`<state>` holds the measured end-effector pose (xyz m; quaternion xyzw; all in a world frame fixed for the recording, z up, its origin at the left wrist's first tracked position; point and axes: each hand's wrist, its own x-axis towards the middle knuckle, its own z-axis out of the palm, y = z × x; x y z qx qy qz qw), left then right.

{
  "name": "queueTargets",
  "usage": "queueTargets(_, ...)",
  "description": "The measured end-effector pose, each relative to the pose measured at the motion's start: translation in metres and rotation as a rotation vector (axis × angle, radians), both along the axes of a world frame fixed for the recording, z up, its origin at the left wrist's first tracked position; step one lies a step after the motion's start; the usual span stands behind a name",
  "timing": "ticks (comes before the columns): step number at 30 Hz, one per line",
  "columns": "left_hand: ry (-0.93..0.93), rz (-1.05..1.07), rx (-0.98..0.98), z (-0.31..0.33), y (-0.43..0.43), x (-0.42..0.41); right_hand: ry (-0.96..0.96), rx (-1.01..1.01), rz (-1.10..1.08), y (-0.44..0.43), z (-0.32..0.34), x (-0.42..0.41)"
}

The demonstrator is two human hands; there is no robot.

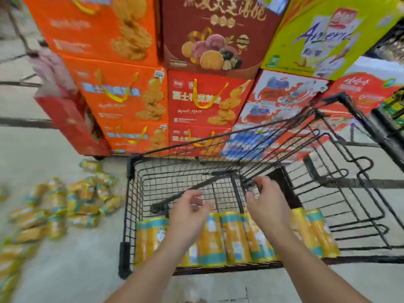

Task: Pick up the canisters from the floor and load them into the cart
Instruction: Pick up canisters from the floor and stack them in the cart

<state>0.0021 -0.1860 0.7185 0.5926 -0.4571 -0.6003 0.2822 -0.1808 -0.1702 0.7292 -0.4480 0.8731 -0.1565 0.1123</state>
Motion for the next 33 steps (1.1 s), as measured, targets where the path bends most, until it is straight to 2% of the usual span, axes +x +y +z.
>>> queueTargets(4, 0.016, 0.231, -0.083, 0.007, -0.03, 0.151, -0.046, -0.078, 0.257, -0.054, 0.009, 0.144)
queueTargets(8, 0.005, 0.429, -0.058, -0.005, -0.046, 0.311, -0.165, -0.044, 0.449, -0.087, -0.006, 0.306)
queueTargets(12, -0.027, 0.545, 0.035, -0.031, -0.05, 0.451, -0.302, 0.085, 0.523, -0.095, -0.047, 0.445)
queueTargets(15, -0.008, 0.624, 0.14, -0.063, -0.049, 0.52, -0.326, 0.209, 0.507, -0.099, -0.086, 0.506)
queueTargets(22, -0.046, 0.677, 0.333, -0.195, -0.064, 0.584, -0.361, 0.357, 0.341, -0.141, -0.217, 0.566)
queueTargets(33, -0.114, 0.678, 0.582, -0.464, -0.15, 0.574, -0.54, 0.541, 0.005, -0.23, -0.531, 0.596)
